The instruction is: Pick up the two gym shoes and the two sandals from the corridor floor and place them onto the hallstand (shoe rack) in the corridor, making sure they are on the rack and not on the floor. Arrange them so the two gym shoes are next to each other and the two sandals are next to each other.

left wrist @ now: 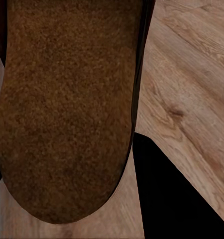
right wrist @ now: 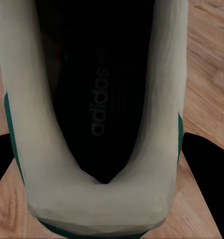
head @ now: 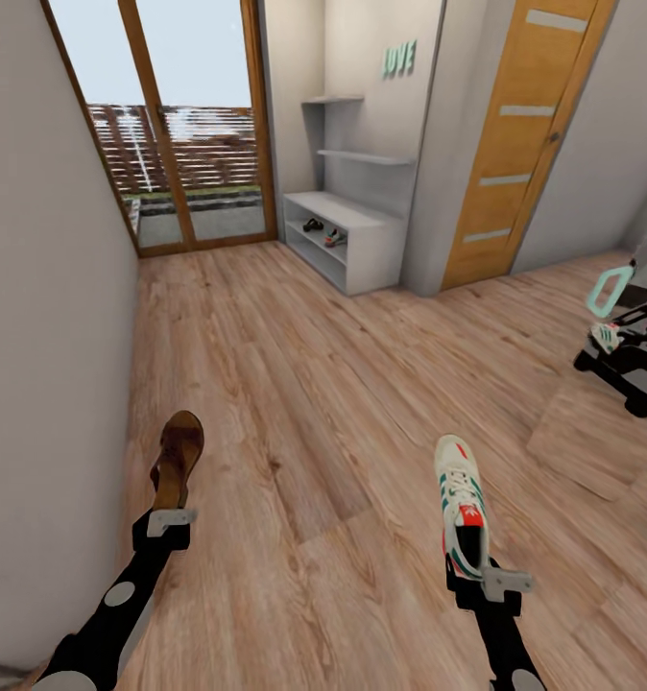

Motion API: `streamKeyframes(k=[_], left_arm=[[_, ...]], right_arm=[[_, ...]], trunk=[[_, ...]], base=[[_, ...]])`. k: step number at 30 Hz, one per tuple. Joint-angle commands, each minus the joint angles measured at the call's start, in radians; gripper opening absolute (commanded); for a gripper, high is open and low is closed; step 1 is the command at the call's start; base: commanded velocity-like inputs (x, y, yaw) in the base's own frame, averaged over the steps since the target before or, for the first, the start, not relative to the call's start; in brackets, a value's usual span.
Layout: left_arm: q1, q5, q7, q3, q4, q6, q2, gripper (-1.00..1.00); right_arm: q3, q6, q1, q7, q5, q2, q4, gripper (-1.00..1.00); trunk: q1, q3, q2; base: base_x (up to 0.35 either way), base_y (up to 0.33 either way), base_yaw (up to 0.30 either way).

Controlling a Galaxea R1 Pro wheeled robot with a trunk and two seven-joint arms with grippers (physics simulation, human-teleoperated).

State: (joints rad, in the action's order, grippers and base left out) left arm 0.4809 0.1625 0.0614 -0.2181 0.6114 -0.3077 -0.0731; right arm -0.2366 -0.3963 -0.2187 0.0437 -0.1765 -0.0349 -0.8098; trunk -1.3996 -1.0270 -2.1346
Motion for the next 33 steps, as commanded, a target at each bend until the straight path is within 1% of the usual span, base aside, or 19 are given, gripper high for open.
streamKeyframes(k=[1, 11, 20, 33], left_arm=[[0.001, 0.012, 0.008, -0.007, 0.0, -0.004, 0.001, -1.0], [0.001, 0.012, 0.008, -0.007, -0.001, -0.004, 0.001, -1.0], [0.001, 0.012, 0.008, -0.007, -0.001, -0.004, 0.002, -1.0], [0.001, 0.012, 0.008, -0.007, -0.001, -0.004, 0.002, -1.0]], right_arm=[[-0.003, -0.003, -0.001, 0.003, -0.01, 0.0, 0.008, -1.0], [-0.003, -0.003, -0.001, 0.002, -0.012, 0.001, 0.017, -1.0], [-0.003, -0.003, -0.001, 0.002, -0.011, 0.0, 0.017, -1.0], [-0.003, -0.003, -0.001, 0.003, -0.011, 0.0, 0.017, -1.0]], trunk=[[0.0, -0.001, 0.0], [0.0, -0.001, 0.0], [0.0, -0.001, 0.0], [0.0, -0.001, 0.0]], base=[[0.34, 0.0, 0.0], [0.34, 0.0, 0.016], [0.34, 0.0, 0.179], [0.34, 0.0, 0.011]])
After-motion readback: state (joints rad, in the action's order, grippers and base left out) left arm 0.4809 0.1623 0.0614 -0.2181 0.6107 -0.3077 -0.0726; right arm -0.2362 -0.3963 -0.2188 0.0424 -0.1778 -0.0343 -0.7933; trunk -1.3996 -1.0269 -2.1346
